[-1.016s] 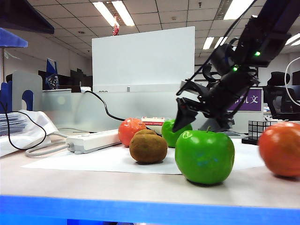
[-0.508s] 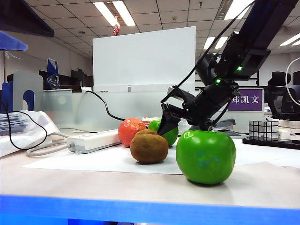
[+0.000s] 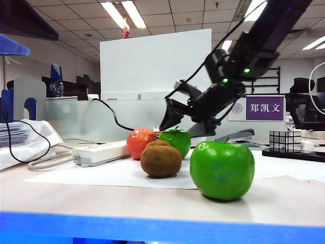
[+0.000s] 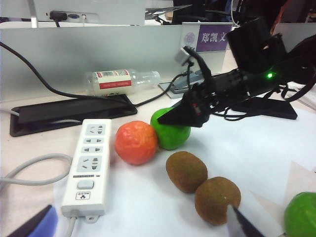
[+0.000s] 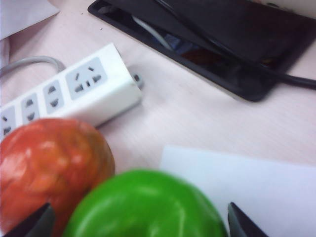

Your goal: Put the same fruits together.

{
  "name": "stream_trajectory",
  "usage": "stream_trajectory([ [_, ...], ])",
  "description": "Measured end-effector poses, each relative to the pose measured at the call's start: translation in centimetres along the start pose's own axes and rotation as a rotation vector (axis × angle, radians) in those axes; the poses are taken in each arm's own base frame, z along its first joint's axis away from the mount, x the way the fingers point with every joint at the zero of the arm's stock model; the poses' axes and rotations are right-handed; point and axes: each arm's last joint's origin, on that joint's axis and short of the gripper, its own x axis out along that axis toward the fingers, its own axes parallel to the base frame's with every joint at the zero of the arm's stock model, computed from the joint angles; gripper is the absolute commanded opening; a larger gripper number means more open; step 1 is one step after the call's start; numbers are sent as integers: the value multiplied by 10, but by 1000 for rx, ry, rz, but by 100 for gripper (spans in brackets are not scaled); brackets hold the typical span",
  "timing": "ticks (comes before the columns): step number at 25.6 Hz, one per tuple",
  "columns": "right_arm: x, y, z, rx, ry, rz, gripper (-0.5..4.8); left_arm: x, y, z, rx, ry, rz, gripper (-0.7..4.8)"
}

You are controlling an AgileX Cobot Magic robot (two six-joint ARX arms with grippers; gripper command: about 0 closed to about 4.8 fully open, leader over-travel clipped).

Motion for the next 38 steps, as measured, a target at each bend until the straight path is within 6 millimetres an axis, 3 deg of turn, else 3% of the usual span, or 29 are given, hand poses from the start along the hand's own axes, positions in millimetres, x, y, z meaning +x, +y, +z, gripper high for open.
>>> stream_trajectory([
  [6,21,12,-4,-2,59,28,479,0,0,0,-1,2,-1,476],
  [24,14,7,-6,-35,125,3,479,0,0,0,-1,2,0,476],
  [25,14,7,-6,-38,125,3,458,0,0,0,-1,2,0,476],
  [28,13,7,-6,-46,125,7,143,0,0,0,-1,2,0,476],
  [29,13,7,-6,-51,124,10,73,0,0,0,-1,2,0,476],
  [31,13,7,-6,-55,124,12,-12,0,0,0,-1,2,0,476],
  [38,11,5,-5,-56,123,7,-7,0,0,0,-1,2,0,476],
])
